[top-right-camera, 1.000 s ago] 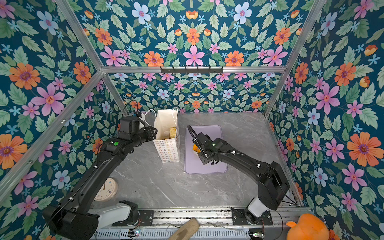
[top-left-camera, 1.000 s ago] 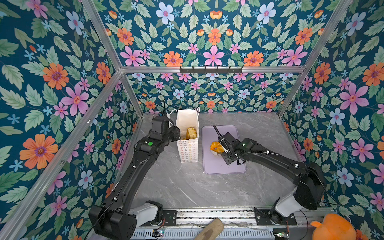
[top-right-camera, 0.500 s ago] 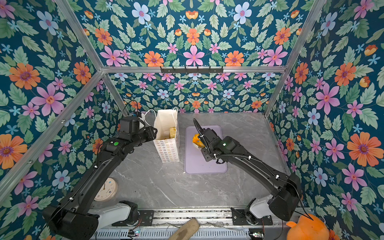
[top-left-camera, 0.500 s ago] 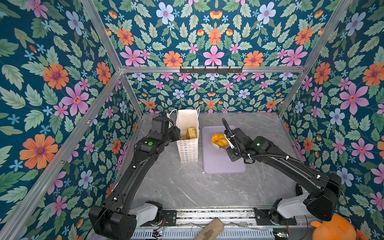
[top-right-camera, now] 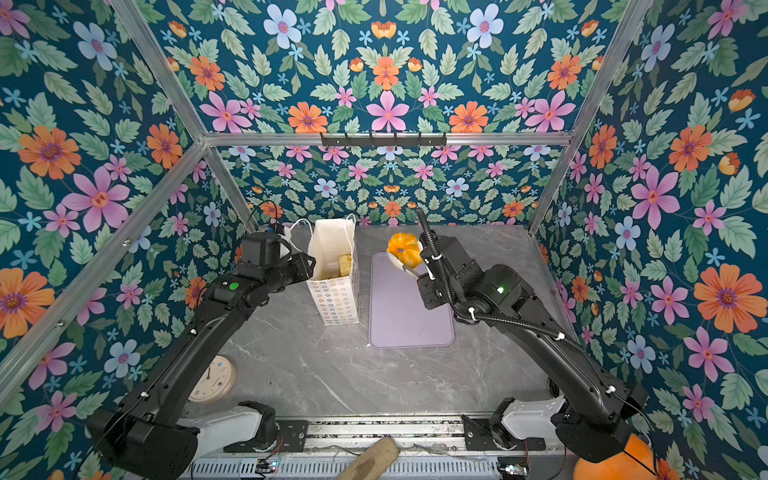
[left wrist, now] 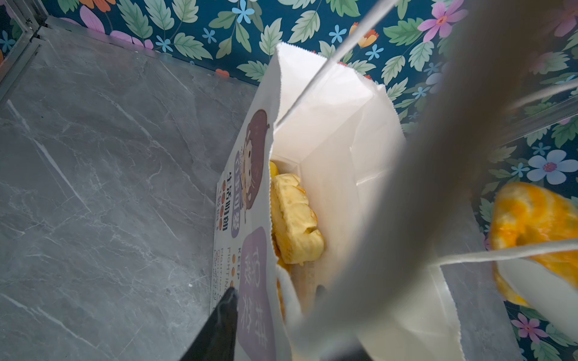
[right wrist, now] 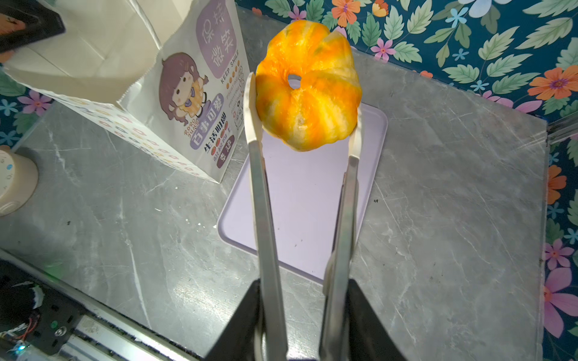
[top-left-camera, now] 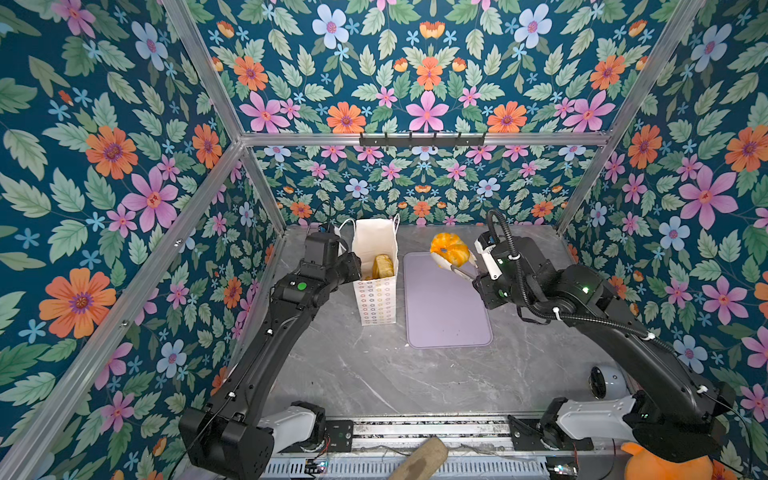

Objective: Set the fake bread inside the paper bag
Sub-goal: 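Lift the bun in the tongs and carry it over the bag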

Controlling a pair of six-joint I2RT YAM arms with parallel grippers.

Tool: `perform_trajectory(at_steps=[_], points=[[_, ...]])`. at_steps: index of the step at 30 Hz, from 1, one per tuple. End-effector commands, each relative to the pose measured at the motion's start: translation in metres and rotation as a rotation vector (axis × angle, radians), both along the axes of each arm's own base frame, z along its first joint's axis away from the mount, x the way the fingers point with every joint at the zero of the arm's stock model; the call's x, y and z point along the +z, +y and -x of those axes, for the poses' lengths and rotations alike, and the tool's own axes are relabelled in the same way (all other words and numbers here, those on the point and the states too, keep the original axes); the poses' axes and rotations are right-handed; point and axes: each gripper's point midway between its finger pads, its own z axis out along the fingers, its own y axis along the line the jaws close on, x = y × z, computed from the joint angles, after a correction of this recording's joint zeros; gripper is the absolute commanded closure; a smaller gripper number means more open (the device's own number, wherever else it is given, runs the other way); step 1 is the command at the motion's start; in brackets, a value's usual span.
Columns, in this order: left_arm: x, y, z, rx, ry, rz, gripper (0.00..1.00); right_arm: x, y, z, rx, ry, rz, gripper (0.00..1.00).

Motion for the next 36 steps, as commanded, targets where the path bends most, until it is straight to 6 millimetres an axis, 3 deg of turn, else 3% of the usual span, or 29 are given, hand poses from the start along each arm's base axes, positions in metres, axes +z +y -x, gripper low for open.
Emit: perform_trajectory(at_steps=[1,7,15,29,36], points=[[0.008,-0.003,-0.003,-0.004,-0.021,0.022,0.58,0.019,0.001,0.007,0.008,-0.008,-0.062,0.63],[0.012,-0.006,-0.003,-0.015,-0.027,0.04,0.57,0.056,0.002,0.017,0.005,-0.029,-0.19,0.64],[0.011,-0.008,-0.006,-0.021,-0.023,0.046,0.57,0.097,0.029,0.031,0.136,-0.063,-0.384,0.64],[0.01,-0.003,-0.005,0.003,-0.021,0.031,0.58,0.13,0.095,0.039,0.317,-0.087,-0.49,0.64],[0.01,-0.005,-0.005,0.001,-0.024,0.046,0.58,0.13,0.117,0.023,0.282,-0.081,-0.569,0.64]])
